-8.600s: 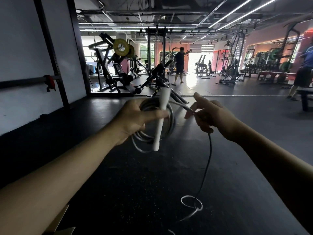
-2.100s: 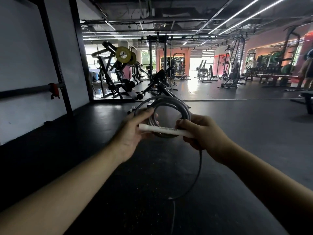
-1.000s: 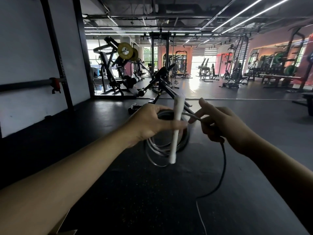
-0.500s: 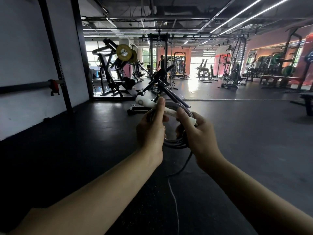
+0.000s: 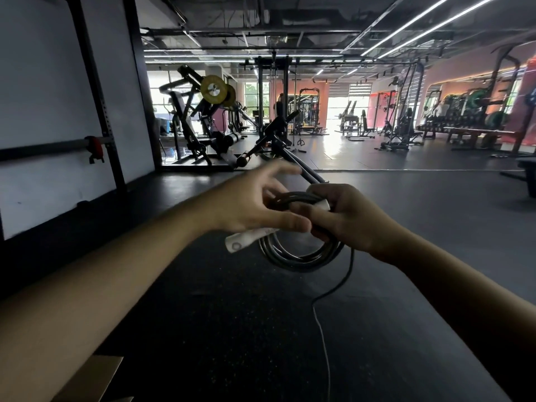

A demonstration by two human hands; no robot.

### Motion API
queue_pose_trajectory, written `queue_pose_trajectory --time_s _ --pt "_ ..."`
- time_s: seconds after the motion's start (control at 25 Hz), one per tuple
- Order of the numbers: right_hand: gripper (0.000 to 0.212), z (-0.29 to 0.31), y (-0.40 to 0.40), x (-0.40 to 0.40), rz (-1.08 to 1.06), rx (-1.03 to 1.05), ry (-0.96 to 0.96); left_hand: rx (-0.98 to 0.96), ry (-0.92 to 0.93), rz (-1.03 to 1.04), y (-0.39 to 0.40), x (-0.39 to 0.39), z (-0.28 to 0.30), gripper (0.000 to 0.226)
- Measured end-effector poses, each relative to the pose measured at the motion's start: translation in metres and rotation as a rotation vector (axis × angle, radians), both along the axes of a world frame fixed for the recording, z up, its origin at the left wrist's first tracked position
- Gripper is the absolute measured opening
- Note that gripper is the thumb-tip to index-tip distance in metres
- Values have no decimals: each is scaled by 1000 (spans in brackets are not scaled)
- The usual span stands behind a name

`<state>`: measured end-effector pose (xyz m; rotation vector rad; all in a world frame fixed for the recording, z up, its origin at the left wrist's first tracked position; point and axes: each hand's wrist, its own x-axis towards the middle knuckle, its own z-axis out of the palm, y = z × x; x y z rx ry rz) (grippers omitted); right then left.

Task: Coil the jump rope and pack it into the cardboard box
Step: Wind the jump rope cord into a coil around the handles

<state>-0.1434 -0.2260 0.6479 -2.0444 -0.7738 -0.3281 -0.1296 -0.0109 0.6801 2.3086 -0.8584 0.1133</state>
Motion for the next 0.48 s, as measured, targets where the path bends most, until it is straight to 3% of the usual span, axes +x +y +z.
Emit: queue_pose_trajectory --time_s 0.12,0.2,0.36,0.48 --pt "14 14 3 -1 -32 -159 -69 32 211 -49 -16 -7 -2 50" --pt "25 15 3 -3 -34 -191 -57 6 230 -42 -20 -8 -7 23" --pt "57 5 0 -3 -121 -233 -143 197 114 99 -17 -8 -1 35" --pt "52 10 -10 -1 -128 -25 -49 168 112 73 -13 -9 4 42"
